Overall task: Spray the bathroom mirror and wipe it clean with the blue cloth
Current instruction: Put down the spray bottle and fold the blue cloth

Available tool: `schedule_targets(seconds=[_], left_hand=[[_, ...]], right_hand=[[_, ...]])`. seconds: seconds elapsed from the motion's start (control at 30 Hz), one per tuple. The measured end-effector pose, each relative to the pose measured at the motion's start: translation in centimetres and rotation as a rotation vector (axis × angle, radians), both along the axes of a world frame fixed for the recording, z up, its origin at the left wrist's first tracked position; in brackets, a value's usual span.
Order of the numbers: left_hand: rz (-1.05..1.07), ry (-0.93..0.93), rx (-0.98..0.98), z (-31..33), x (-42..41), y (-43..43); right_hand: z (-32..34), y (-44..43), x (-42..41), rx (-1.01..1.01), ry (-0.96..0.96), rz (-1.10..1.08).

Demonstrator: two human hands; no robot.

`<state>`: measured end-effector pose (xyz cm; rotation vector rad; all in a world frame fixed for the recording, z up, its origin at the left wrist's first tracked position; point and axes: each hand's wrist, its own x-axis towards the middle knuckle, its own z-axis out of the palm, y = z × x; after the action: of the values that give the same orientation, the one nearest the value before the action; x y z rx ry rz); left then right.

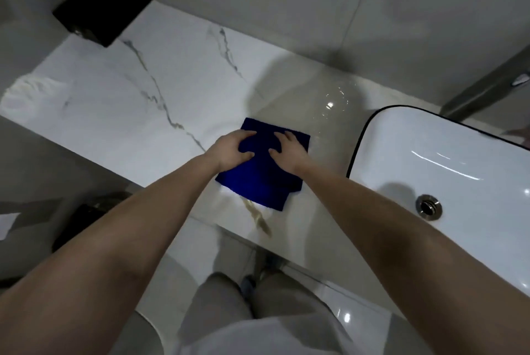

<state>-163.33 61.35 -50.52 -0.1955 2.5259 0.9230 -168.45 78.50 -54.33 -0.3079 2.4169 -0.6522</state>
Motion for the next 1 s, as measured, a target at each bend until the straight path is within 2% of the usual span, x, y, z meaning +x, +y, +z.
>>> schedule_targets(seconds=[0.1,0.2,0.37,0.47,0.53,0.7,0.77,0.87,1.0], left_hand=[[-0.044,-0.018,-0.009,-1.8,-1.3,0.5],[-0.023,-0.058,0.036,-3.2,-2.6,1.3],[0.127,-0.015,0.095,-5.7,-5.1,0.2],[0.162,-0.066,0.169,-6.2,-7.0,-1.0],[0.09,-0.061,0.137,-6.0,-8.0,-1.5],[-0.318,0.152,-0.185,-6.5,-9.9,-3.1],[-0.392,0.159,-0.179,-6.8,-10.8,-3.8],[-0.488,0.169,-0.151,-6.9,-12.0,-4.5],[-0.557,0.127,-0.041,-6.8,-12.3,-5.0]], right_hand=[[-1.9,-0.6,0.7,0.097,-0.011,0.076],[-3.1,-0.2,1.9,0.116,0.084,0.064],[-4.0,0.6,1.4,-0.036,0.29,-0.161],[-4.1,0.2,0.3,-0.024,0.362,-0.26],[-4.0,-0.4,-0.3,0.008,0.344,-0.322],[-2.1,-2.3,-2.7,0.195,0.138,-0.331],[-1.4,-2.7,-3.1,0.267,0.096,-0.329],[-1.1,-3.7,-2.6,0.349,0.141,-0.346],[-1.5,-4.1,-1.2,0.344,0.228,-0.431]])
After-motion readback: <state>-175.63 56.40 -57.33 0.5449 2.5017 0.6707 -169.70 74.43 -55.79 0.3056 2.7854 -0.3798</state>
